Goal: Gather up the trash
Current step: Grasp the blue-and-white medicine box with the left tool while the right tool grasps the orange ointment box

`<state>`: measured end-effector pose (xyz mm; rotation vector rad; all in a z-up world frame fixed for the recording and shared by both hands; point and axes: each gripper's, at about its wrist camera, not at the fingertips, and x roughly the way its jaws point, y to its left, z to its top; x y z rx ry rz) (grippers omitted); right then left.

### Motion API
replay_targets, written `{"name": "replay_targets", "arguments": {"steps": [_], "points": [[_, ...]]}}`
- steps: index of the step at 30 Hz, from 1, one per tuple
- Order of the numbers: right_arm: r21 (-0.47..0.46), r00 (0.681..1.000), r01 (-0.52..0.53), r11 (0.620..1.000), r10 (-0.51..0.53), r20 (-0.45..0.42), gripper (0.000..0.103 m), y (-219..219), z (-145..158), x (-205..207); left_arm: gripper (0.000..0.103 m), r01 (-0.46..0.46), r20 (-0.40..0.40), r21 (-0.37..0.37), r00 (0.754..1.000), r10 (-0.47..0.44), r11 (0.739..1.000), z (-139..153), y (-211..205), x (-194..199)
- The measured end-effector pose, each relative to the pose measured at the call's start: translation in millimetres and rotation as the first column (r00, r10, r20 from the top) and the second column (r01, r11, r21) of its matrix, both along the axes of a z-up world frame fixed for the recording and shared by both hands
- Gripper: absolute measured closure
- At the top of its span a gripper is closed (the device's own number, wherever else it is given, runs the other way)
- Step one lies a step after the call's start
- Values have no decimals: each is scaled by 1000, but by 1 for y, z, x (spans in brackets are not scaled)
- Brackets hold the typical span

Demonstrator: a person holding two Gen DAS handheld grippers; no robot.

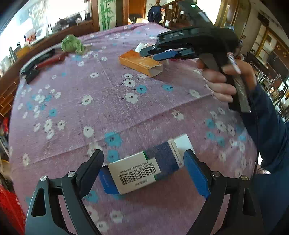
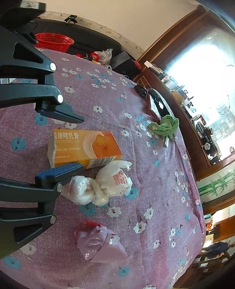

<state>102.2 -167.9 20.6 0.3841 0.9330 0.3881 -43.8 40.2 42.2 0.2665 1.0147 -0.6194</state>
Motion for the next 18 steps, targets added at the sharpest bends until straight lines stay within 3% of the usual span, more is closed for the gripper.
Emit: {"name": "replay_targets", "arguments": {"steps": [6, 11, 15, 16, 18], "points": [[-1, 1000, 3, 1000, -3, -4, 53, 0, -1, 0, 14, 78, 63, 59, 995, -82, 995, 14, -1, -24], [-14, 1000, -3, 1000, 3, 6, 53, 2, 0, -1, 14, 112, 70, 131, 990, -122, 985, 5, -11, -13], [-33, 1000, 7, 999, -7, 3, 53, 2, -2, 1, 15, 107, 22, 128, 994, -110, 986, -10, -13, 3], [-37, 1000, 7, 999, -7, 1, 53, 3, -2, 1, 17, 95, 21, 138, 995, -99, 986, -13, -14, 5], [-47, 1000, 3, 999, -3, -2, 53, 5, -4, 2, 33, 89, 11, 128, 996, -91, 988, -18, -15, 5]]}}
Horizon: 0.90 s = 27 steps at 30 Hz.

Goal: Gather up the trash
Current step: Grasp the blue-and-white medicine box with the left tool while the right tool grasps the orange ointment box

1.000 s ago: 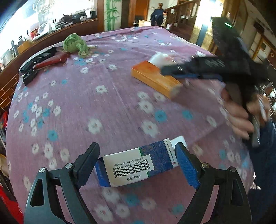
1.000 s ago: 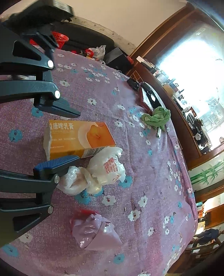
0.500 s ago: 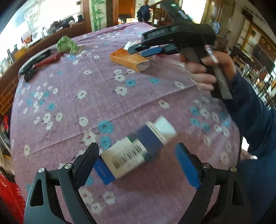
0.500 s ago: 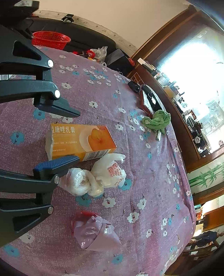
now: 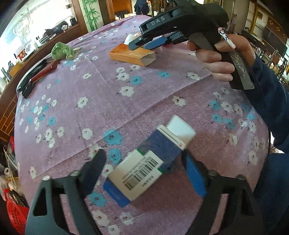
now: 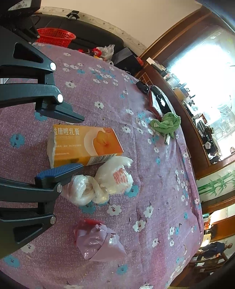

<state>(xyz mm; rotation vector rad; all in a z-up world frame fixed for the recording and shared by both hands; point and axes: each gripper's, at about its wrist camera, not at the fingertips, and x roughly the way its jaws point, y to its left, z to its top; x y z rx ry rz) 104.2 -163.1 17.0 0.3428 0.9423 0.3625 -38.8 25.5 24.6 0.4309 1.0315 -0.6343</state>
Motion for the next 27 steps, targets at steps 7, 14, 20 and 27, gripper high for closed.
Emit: {"name": "replay_targets", "arguments": {"steps": [7, 14, 20, 27], "points": [[-127, 999, -24, 992, 29, 40, 53, 20, 1, -2, 70, -199, -8, -45, 980, 199, 979, -4, 4, 7], [-274, 996, -27, 961, 51, 79, 45, 39, -2, -5, 70, -366, -20, -107, 931, 366, 925, -3, 4, 24], [-348, 997, -17, 937, 43, 67, 51, 45, -11, -1, 70, -446, -28, -194, 893, 449, 874, -5, 8, 38], [-339, 995, -2, 941, 36, 92, 54, 44, -7, -6, 70, -499, -24, -297, 856, 516, 814, -5, 21, 50]]}}
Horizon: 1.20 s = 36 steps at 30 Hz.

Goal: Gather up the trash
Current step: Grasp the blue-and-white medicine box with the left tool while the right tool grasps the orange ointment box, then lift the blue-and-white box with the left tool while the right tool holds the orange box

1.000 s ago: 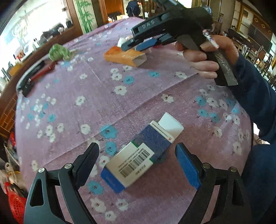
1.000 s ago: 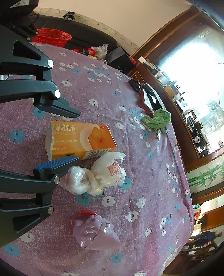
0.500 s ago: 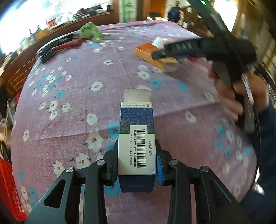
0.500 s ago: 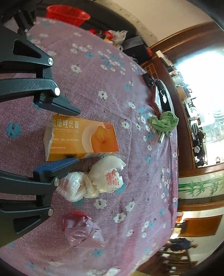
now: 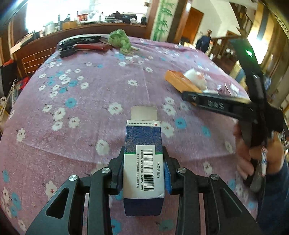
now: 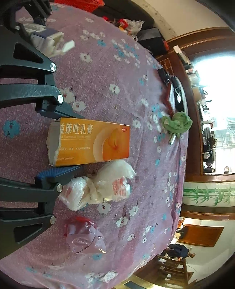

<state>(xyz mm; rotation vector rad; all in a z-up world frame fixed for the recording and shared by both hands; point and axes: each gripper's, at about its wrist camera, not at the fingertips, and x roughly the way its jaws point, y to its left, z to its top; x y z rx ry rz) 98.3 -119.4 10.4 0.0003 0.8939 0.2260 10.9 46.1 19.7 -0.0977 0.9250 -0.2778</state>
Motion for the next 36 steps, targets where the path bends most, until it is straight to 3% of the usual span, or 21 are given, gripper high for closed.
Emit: {"name": "replay_targets", "arguments": {"steps": [6, 12, 36], "points": [[45, 998, -28, 999, 26, 54, 54, 6, 14, -12, 70, -77, 80, -49, 993, 81, 996, 12, 17, -1], [65, 995, -61, 996, 55, 85, 54, 13, 21, -21, 70, -176, 162, -9, 971, 176, 984, 20, 31, -6], [112, 990, -106, 988, 94, 108, 54, 16, 30, -35, 70, -211, 187, 40, 962, 200, 977, 20, 33, -7]]}}
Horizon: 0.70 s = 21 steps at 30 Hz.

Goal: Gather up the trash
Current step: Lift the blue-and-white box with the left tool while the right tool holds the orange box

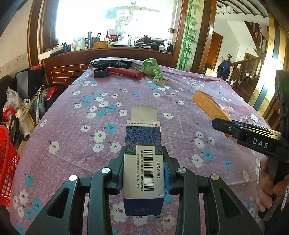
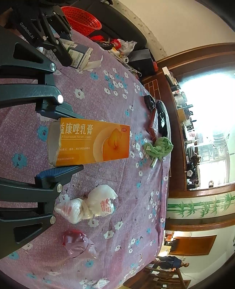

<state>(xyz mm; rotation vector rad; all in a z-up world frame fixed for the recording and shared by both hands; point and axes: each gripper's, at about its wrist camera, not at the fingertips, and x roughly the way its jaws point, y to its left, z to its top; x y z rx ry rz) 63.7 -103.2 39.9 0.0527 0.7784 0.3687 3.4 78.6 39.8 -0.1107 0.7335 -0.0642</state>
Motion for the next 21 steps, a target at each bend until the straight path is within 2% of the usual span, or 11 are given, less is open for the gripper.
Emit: {"name": "replay_targets", "arguments": {"steps": [21], "points": [[35, 1000, 8, 999, -9, 28, 54, -7, 8, -2, 70, -33, 16, 38, 999, 32, 999, 3, 1, -2]]}}
